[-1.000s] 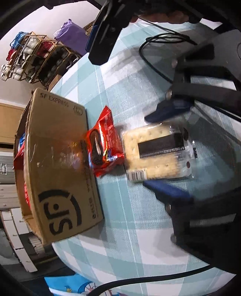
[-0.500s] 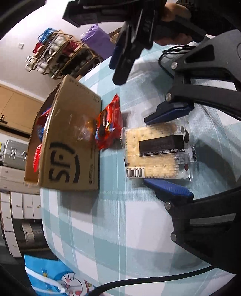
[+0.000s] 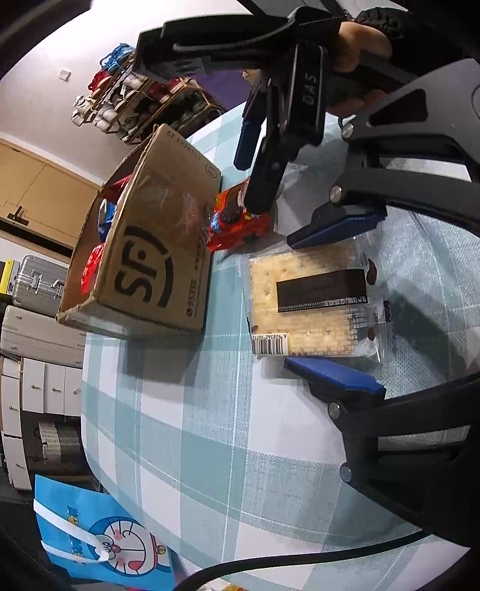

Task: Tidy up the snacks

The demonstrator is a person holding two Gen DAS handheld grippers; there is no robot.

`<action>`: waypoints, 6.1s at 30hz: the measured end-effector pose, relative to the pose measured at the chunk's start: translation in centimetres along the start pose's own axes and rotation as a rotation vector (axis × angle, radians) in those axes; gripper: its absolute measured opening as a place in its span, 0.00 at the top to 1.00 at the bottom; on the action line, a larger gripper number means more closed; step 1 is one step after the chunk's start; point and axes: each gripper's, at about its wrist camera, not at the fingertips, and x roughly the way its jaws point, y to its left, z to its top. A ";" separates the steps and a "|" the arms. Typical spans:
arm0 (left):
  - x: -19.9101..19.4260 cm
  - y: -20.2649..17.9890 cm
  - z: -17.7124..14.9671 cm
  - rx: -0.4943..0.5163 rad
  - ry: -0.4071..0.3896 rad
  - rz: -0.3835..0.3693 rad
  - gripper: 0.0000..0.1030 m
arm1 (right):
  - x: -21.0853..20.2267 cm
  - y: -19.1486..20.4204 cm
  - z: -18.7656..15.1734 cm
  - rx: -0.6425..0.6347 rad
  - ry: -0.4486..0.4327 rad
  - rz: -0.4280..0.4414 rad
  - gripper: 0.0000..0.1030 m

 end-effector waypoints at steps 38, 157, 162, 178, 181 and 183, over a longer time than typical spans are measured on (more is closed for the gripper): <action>-4.2 -2.5 1.5 0.037 -0.085 0.013 0.46 | -7.6 0.8 -3.3 -0.109 -0.177 -0.040 0.49; -4.0 -5.9 11.4 0.202 -0.278 0.010 0.01 | -10.5 -3.1 6.0 -0.194 -0.437 -0.049 0.01; -6.1 -5.5 8.0 0.211 -0.299 0.020 0.01 | -12.0 -3.0 3.4 -0.183 -0.460 -0.025 0.00; -7.2 -4.8 2.2 0.221 -0.415 0.044 0.01 | -13.4 -2.1 -3.0 -0.193 -0.512 -0.037 0.00; -6.0 -4.6 1.9 0.216 -0.404 0.033 0.01 | -13.2 -2.2 -3.8 -0.189 -0.538 -0.042 0.00; -5.4 -4.3 1.6 0.204 -0.421 0.040 0.01 | -12.9 -2.5 -4.2 -0.184 -0.548 -0.042 0.00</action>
